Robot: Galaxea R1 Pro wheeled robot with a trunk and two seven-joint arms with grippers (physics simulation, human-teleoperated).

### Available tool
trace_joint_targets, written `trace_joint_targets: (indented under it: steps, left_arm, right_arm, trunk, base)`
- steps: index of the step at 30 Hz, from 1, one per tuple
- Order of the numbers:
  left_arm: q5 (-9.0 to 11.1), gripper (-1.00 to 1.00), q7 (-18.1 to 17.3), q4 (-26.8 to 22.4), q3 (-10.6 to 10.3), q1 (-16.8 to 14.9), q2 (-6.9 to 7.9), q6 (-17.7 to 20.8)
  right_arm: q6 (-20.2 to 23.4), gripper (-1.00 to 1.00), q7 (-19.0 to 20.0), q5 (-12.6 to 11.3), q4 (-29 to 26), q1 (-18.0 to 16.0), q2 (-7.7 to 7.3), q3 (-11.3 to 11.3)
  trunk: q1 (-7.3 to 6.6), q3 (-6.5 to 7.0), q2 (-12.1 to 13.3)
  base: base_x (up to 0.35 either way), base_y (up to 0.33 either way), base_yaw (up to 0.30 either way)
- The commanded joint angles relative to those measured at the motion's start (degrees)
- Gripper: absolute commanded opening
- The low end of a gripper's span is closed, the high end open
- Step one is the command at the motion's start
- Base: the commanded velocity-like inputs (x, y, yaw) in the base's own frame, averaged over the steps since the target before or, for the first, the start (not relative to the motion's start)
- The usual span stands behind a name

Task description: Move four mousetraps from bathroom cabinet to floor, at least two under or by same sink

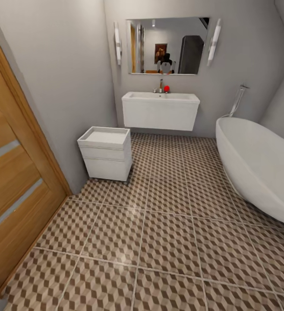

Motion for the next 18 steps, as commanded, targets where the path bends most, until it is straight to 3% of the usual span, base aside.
trace_joint_targets:
  steps: [1,6,18]
  left_arm:
    - [0.33,-1.00,0.31,-0.08,-0.50,-0.01,0.01,-0.10]
    - [0.33,-1.00,0.31,-0.08,-0.49,-0.01,0.03,-0.10]
    - [0.33,-1.00,0.31,-0.08,-0.49,-0.01,-0.01,-0.10]
  right_arm:
    - [-0.21,-1.00,-0.01,-0.68,0.02,-0.04,0.00,0.49]
    - [-0.21,-1.00,-0.02,-0.61,0.02,-0.05,0.00,0.49]
    - [-0.21,-1.00,0.01,-0.60,0.02,-0.05,0.09,0.57]
  trunk:
    - [0.03,-0.04,-0.02]
    - [0.03,-0.04,-0.02]
    - [0.03,-0.04,-0.02]
  base:
    - [0.335,0.000,-0.270]
    - [0.335,0.000,-0.170]
    - [0.335,0.000,-0.010]
